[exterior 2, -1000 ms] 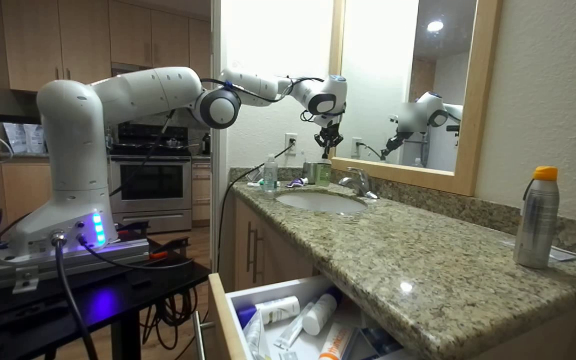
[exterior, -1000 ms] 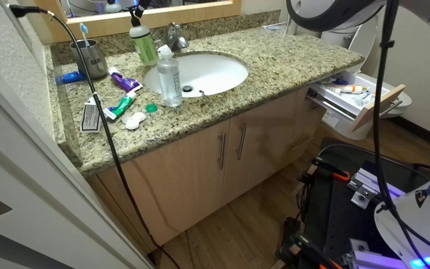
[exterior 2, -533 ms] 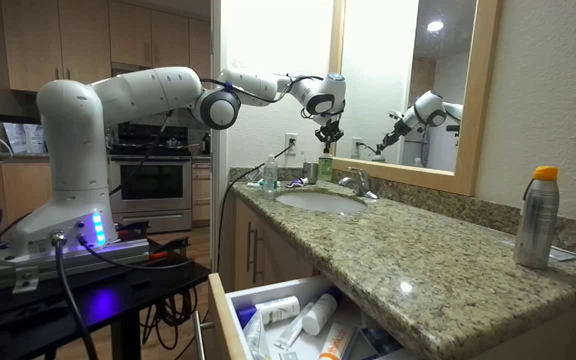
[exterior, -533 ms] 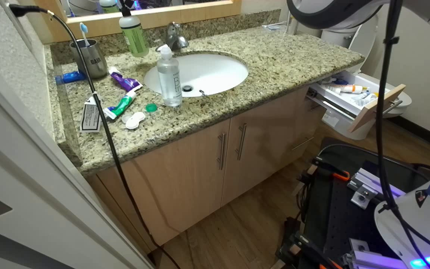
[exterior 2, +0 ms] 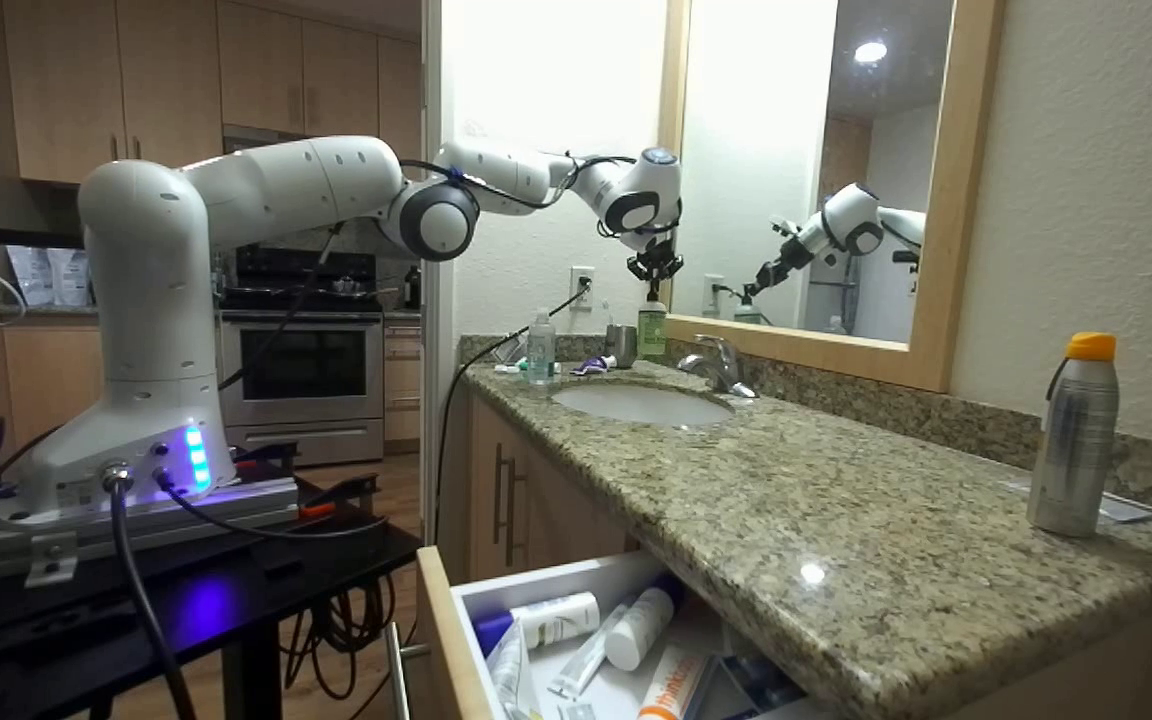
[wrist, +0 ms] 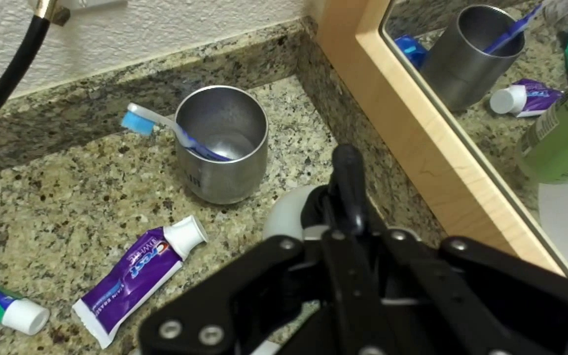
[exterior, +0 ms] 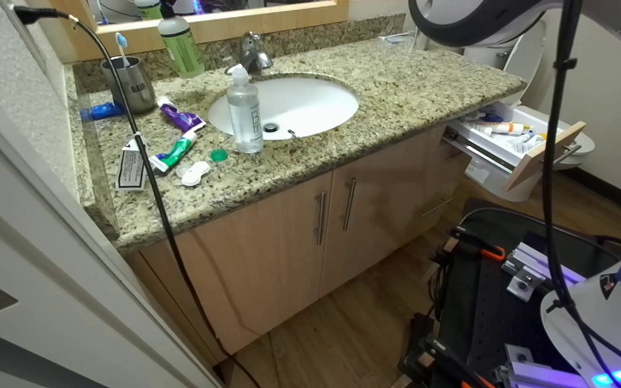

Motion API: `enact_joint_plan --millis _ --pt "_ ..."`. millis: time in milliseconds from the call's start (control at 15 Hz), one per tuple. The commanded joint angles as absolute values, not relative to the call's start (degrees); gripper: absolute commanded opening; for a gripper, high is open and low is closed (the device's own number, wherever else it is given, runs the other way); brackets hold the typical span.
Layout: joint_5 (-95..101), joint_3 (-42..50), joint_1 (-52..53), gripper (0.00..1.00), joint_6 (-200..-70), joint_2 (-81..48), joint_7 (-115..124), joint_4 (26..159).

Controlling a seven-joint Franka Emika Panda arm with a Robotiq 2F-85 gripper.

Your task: Put the white tube in the open drawer then move the green bottle from the right to the left of the sink

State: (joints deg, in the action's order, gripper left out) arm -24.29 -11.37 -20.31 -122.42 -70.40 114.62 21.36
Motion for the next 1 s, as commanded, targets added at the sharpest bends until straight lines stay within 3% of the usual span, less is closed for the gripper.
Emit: enact_joint_plan --millis 0,333,467,933 --pt "-24.53 -11.74 -19.90 0.02 -124.53 -71.27 116.12 22.02" --pt "-24.34 -10.70 -19.09 0.02 -123.84 -75.79 118.21 17.23" --pt "-24.80 -12.24 -20.12 0.02 -124.72 -73.19 117.30 22.91" --pt "-27.79 -16.30 -22.85 0.02 -122.56 -73.58 111.48 21.35"
